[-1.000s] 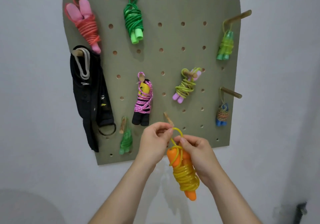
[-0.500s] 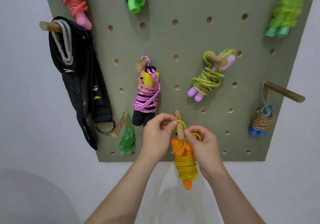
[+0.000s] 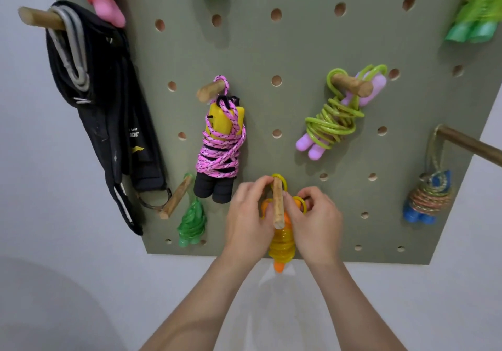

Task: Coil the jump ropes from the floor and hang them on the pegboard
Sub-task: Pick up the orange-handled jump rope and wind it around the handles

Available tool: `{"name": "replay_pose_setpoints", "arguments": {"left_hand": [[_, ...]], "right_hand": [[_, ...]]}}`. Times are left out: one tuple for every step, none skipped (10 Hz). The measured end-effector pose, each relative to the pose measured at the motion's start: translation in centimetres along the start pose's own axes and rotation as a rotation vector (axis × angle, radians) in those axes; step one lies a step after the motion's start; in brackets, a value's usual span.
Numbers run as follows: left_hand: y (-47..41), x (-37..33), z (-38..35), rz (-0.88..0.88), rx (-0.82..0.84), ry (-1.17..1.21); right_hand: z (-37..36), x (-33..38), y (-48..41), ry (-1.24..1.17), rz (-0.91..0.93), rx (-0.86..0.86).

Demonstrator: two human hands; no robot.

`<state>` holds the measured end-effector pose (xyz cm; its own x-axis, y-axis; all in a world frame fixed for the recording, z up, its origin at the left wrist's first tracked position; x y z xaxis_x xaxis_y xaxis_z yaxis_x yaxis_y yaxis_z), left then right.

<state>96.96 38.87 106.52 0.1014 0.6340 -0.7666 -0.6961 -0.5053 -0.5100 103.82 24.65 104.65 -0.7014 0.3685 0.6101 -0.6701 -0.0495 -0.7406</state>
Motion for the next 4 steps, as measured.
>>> {"name": "replay_pose_setpoints", "arguments": {"left_hand": [[0.1, 0.3, -0.7, -0.002, 0.068, -0.092], [0.6, 0.3, -0.6, 0.013, 0.107, -0.064], [1.1, 1.0, -0.2, 0.027, 0.118, -0.052], [2.9, 1.6, 0.7, 0.032, 0.080, -0.045]], "right_hand": [[-0.7, -0.7, 0.5, -0.098, -0.019, -0.005], [-0.7, -0.8, 0.6, -0.166, -0.038, 0.033], [-0.8, -1.3, 0.8, -0.229, -0.085, 0.098], [-0.2, -1.7, 1.7, -0.235, -0.109, 0.100]]}}
Point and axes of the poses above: each hand's wrist, its own y-axis away from the middle knuckle, its own z-axis out of the back of the hand, x = y × z, the point moved 9 cm from there along -y, towards the middle knuckle, and after that the axes turned 15 degrees about z, right-handed, at the moved point
